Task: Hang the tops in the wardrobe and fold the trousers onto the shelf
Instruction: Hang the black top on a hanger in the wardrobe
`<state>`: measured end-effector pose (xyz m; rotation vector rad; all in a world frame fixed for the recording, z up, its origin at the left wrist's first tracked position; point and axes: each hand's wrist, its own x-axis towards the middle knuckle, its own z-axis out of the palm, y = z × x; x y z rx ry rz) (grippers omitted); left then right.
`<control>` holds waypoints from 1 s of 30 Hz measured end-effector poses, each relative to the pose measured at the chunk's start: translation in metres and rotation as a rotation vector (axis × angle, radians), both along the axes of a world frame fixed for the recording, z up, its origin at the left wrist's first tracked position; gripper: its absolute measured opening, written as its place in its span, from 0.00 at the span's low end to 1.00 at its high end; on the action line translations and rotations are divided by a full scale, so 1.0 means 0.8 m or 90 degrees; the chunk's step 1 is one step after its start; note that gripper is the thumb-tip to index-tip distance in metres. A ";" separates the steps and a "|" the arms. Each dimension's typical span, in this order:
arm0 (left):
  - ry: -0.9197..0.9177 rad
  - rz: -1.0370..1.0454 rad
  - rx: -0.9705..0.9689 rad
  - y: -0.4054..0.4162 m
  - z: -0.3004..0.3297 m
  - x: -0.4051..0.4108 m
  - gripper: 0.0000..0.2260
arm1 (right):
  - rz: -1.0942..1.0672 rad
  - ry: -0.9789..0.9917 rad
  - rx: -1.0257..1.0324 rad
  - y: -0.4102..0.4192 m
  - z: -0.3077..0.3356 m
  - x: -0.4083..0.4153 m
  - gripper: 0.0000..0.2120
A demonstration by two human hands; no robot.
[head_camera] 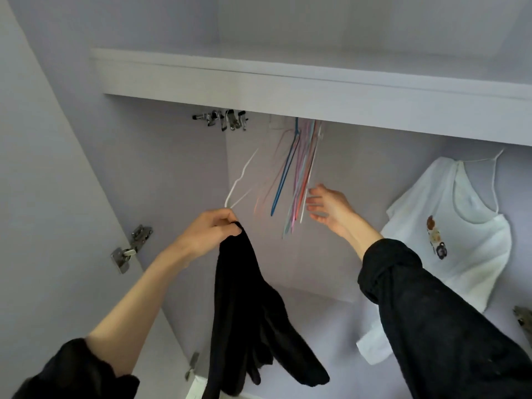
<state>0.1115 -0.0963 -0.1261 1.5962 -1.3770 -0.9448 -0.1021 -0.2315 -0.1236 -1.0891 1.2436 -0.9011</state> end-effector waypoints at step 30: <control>-0.056 0.113 0.013 -0.023 -0.060 -0.038 0.10 | -0.174 -0.028 0.065 0.043 -0.102 -0.119 0.09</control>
